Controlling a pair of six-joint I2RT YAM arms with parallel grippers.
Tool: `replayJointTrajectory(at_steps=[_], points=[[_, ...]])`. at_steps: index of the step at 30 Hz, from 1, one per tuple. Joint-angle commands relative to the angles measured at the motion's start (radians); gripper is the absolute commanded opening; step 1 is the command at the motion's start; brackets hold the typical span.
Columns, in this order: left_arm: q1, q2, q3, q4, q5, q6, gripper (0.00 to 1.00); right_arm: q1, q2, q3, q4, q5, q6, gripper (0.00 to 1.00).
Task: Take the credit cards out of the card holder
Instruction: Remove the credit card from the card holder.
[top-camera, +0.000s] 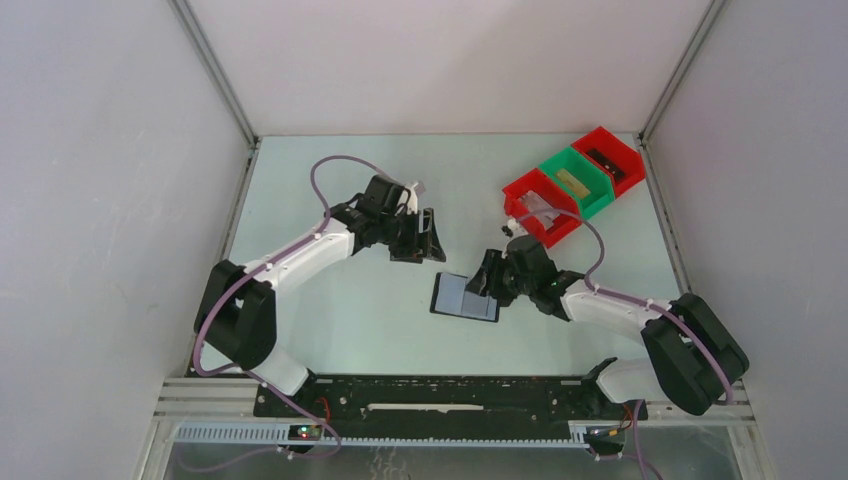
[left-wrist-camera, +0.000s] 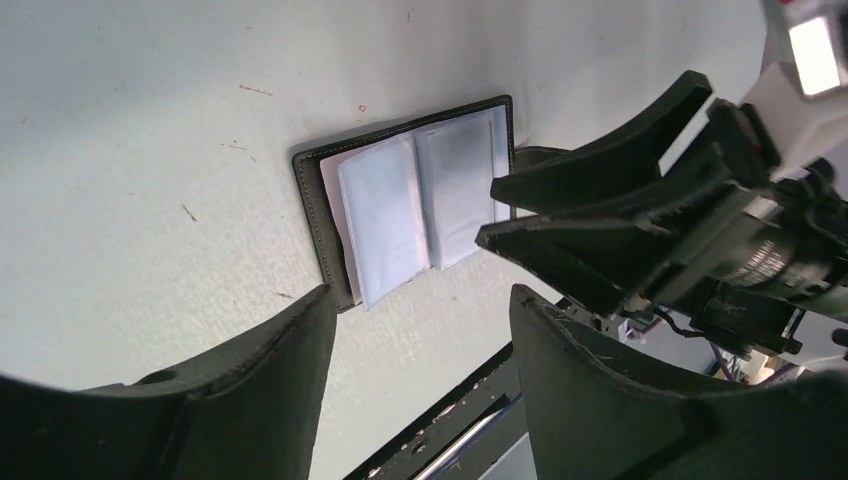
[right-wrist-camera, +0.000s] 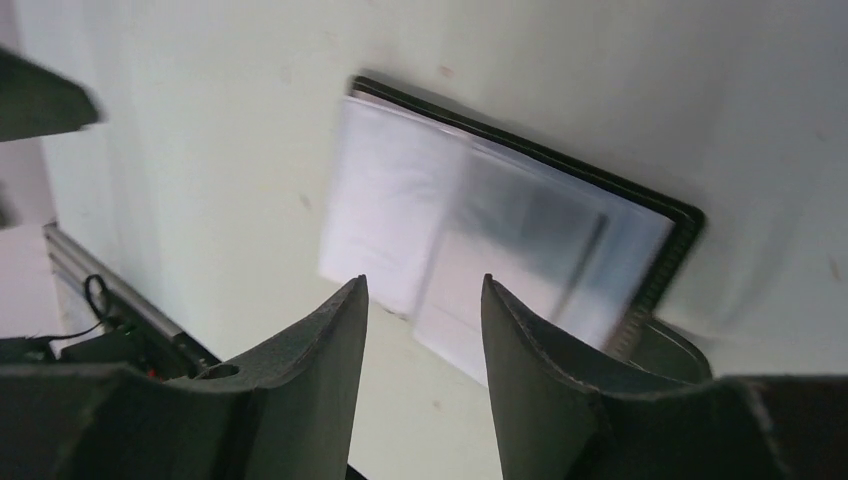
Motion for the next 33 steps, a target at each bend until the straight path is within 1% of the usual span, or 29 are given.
replayJointTrajectory(at_steps=[1, 7, 17, 25, 33], points=[[0.001, -0.025, -0.027, 0.03, 0.023, 0.015, 0.69, -0.016, -0.012, -0.044, -0.04, 0.068, 0.058, 0.55], [-0.001, -0.017, -0.026, 0.031, 0.037, 0.017, 0.69, -0.027, -0.014, -0.052, -0.062, 0.098, 0.055, 0.55], [-0.001, -0.01, -0.024, 0.031, 0.043, 0.019, 0.69, -0.032, 0.046, -0.053, -0.031, 0.051, 0.051, 0.55], [-0.001, -0.016, -0.027, 0.031, 0.042, 0.022, 0.69, -0.025, 0.072, -0.05, 0.052, -0.012, 0.071, 0.55], [-0.001, -0.028, -0.04, 0.029, 0.033, 0.024, 0.69, 0.015, 0.101, -0.003, 0.066, -0.012, 0.068, 0.55]])
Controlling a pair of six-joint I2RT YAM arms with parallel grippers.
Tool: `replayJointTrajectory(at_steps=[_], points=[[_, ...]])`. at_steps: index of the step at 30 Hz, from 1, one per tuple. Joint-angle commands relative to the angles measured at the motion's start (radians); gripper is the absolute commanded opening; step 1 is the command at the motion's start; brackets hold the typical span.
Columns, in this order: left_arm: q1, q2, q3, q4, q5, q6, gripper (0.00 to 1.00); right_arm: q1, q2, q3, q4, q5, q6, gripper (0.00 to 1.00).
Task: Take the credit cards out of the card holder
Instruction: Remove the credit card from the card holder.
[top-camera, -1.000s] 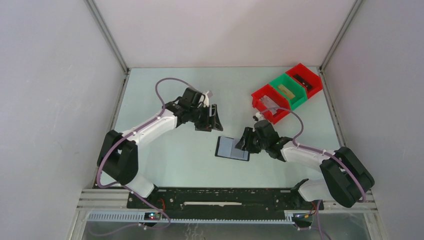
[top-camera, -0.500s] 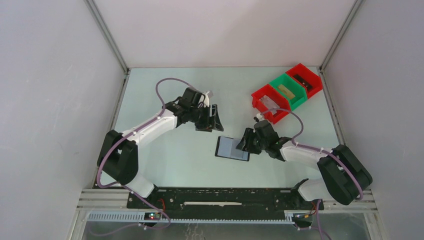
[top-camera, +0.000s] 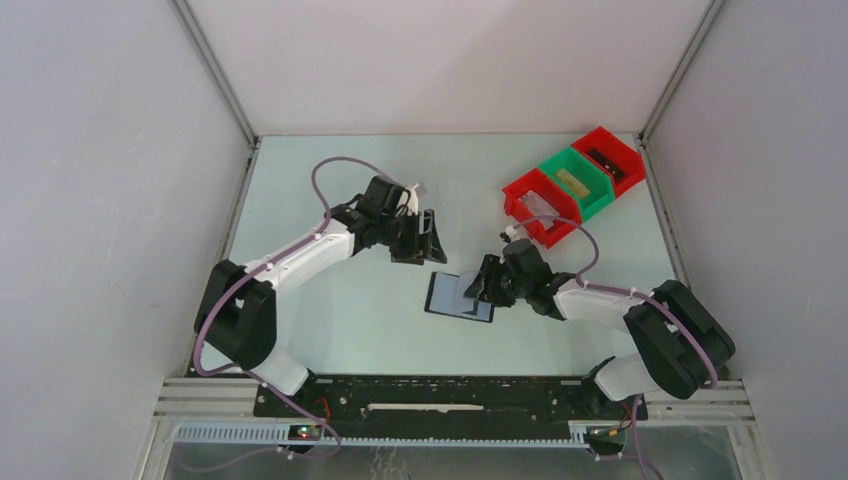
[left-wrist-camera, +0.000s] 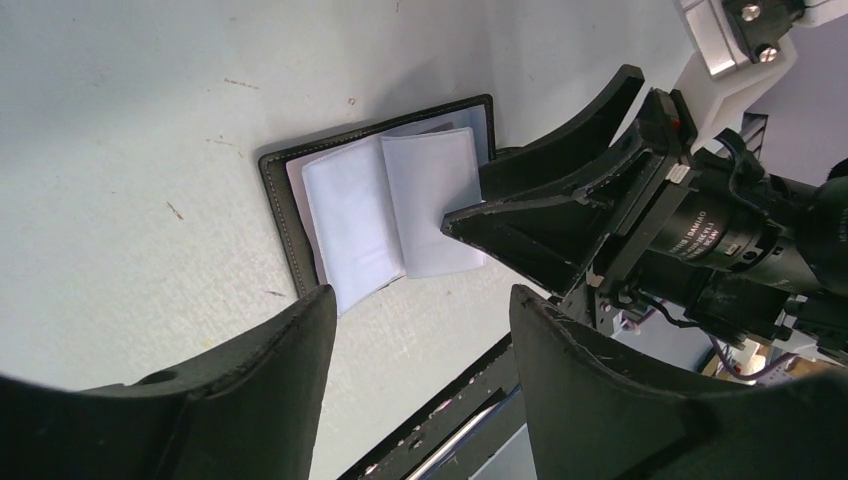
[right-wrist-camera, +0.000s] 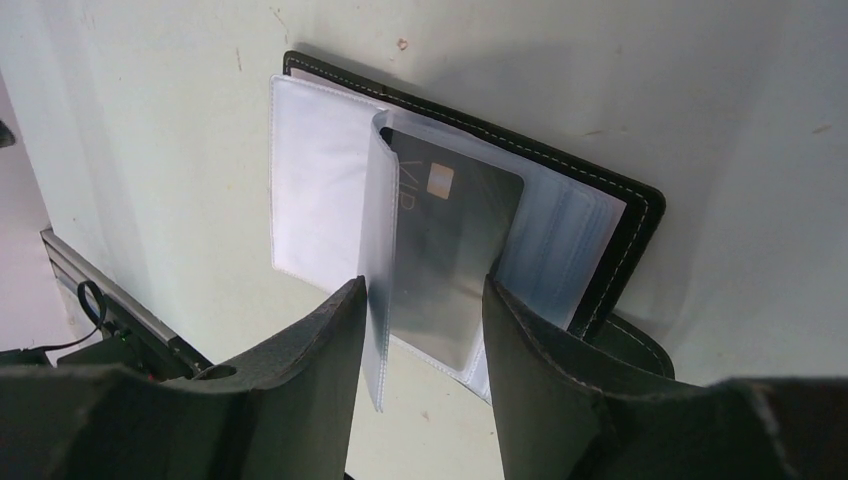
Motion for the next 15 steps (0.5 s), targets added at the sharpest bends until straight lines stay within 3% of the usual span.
replayJointTrajectory(at_steps=[1, 15], points=[[0.0, -0.03, -0.037, 0.021, 0.005, 0.024, 0.69, 0.028, 0.02, 0.05, 0.028, -0.003, 0.006, 0.55], [0.001, -0.058, -0.045, 0.001, -0.03, 0.033, 0.69, 0.079, 0.071, 0.14, 0.041, -0.029, -0.004, 0.54]])
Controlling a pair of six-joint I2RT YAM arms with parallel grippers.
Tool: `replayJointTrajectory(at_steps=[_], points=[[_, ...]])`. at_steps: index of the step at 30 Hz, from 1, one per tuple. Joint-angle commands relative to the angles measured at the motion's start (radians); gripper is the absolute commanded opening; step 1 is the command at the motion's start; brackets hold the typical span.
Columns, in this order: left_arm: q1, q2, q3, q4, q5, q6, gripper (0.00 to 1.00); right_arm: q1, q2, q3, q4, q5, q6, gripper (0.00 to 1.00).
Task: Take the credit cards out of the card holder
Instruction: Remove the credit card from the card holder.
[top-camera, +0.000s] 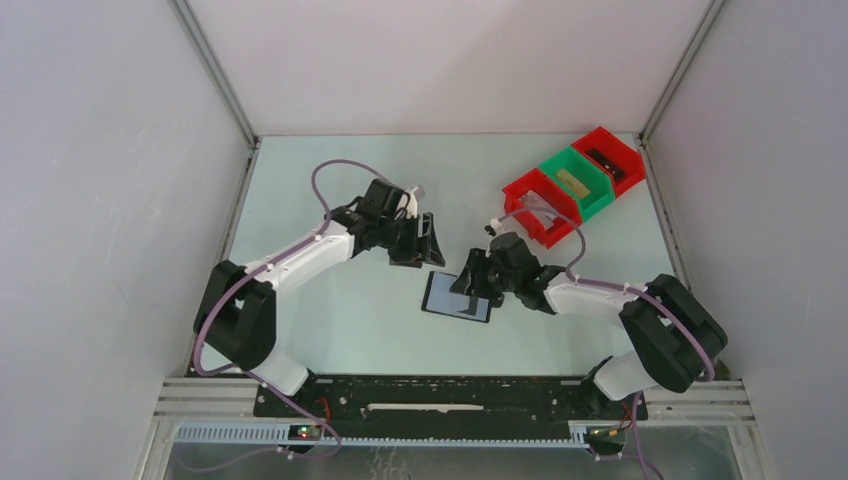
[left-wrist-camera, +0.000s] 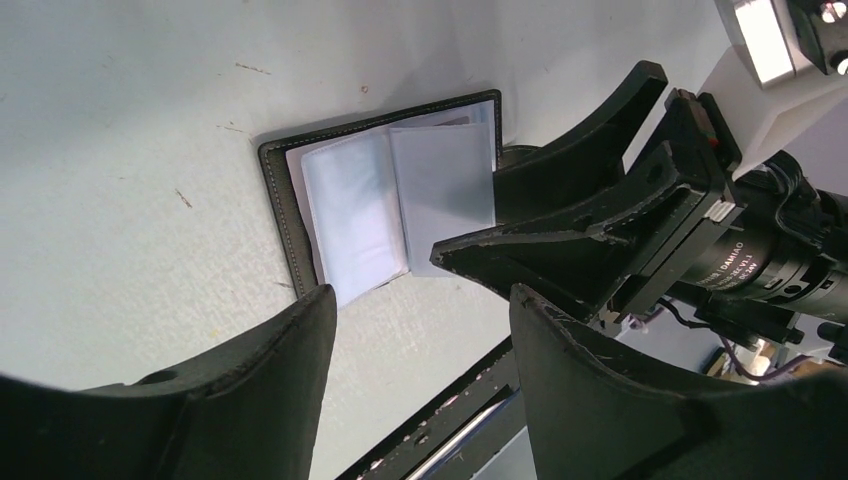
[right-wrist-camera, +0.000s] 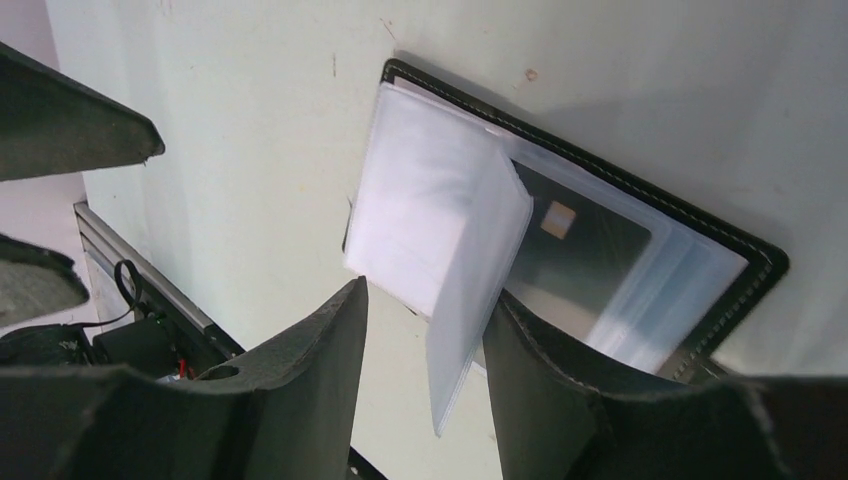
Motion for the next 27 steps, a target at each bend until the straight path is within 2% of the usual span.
replayJointTrajectory(at_steps=[1, 11, 15, 18, 22, 27], points=[[0.001, -0.062, -0.02, -0.003, -0.032, 0.034, 0.69, 0.018, 0.056, 0.07, 0.047, -0.033, -0.005, 0.54], [0.097, -0.173, -0.058, -0.049, -0.087, 0.045, 0.71, 0.086, 0.297, 0.316, 0.063, -0.106, -0.012, 0.54], [0.123, -0.211, -0.075, -0.05, -0.088, 0.043, 0.72, 0.087, 0.279, 0.328, 0.048, -0.112, -0.016, 0.53], [0.103, -0.215, -0.075, -0.04, -0.067, 0.04, 0.71, 0.075, 0.161, 0.255, 0.041, -0.05, -0.022, 0.53], [0.04, -0.173, -0.072, 0.008, -0.028, 0.007, 0.7, 0.01, -0.006, 0.054, 0.07, 0.009, 0.024, 0.54], [-0.014, -0.077, -0.138, 0.225, 0.124, -0.126, 0.68, -0.079, -0.127, -0.136, 0.139, -0.043, 0.108, 0.54]])
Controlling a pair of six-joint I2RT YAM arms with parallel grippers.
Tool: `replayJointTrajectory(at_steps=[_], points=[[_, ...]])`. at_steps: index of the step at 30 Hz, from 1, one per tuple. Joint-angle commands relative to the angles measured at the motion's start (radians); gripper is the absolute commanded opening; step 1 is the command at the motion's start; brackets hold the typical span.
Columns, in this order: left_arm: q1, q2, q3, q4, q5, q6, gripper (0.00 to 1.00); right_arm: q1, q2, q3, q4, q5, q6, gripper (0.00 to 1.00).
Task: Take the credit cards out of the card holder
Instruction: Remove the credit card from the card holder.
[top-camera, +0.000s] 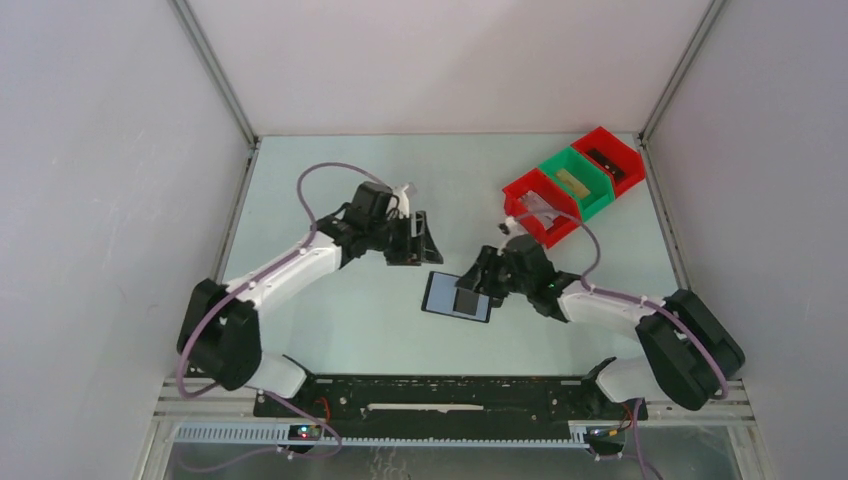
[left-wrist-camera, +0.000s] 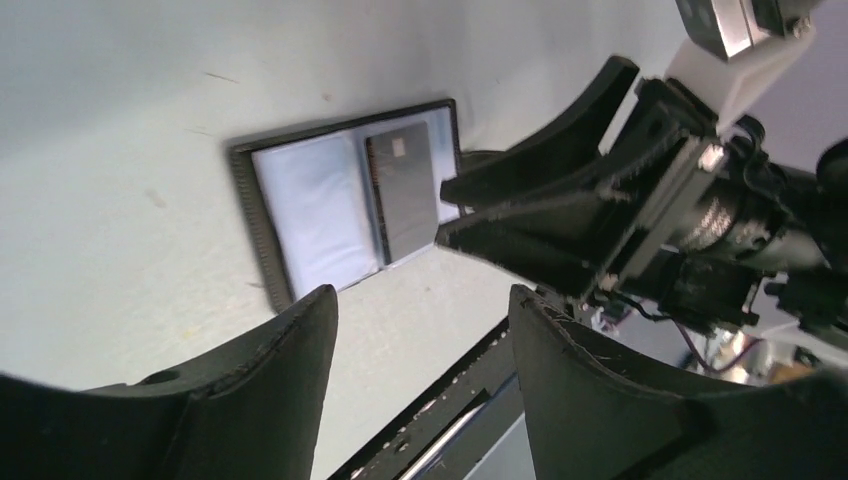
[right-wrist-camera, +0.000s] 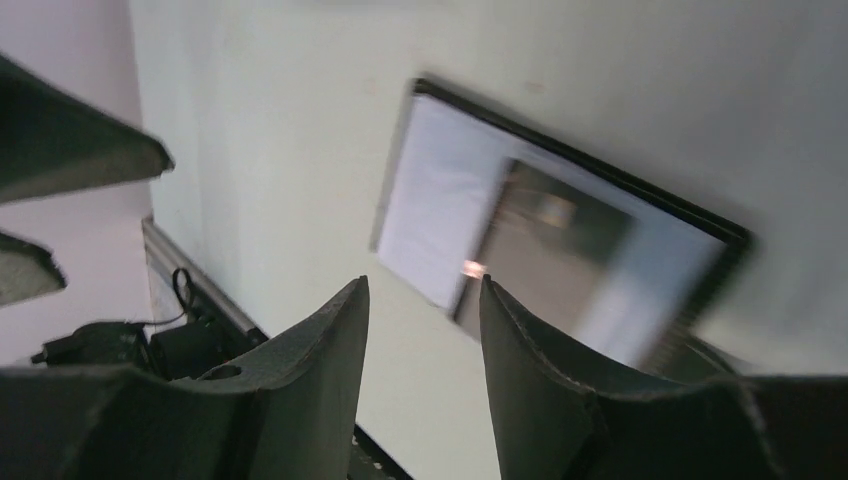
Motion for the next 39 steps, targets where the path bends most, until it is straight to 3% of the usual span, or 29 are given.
replayJointTrajectory(at_steps=[1, 10, 18, 30, 39], points=[[-0.044, 0.073, -0.082, 0.223, 0.146, -0.13, 0.68, -0.063, -0.07, -0.127, 0.065, -0.005, 0.087, 0.54], [-0.083, 0.234, -0.124, 0.391, 0.224, -0.229, 0.64, -0.124, -0.068, -0.214, 0.172, -0.061, 0.141, 0.5], [-0.084, 0.299, -0.132, 0.411, 0.224, -0.224, 0.59, -0.126, -0.065, -0.212, 0.191, -0.073, 0.143, 0.48], [-0.084, 0.351, -0.14, 0.432, 0.215, -0.222, 0.56, -0.127, 0.068, -0.208, 0.265, -0.079, 0.152, 0.47], [-0.084, 0.351, -0.17, 0.432, 0.175, -0.212, 0.47, -0.121, 0.11, -0.208, 0.289, -0.082, 0.156, 0.47]])
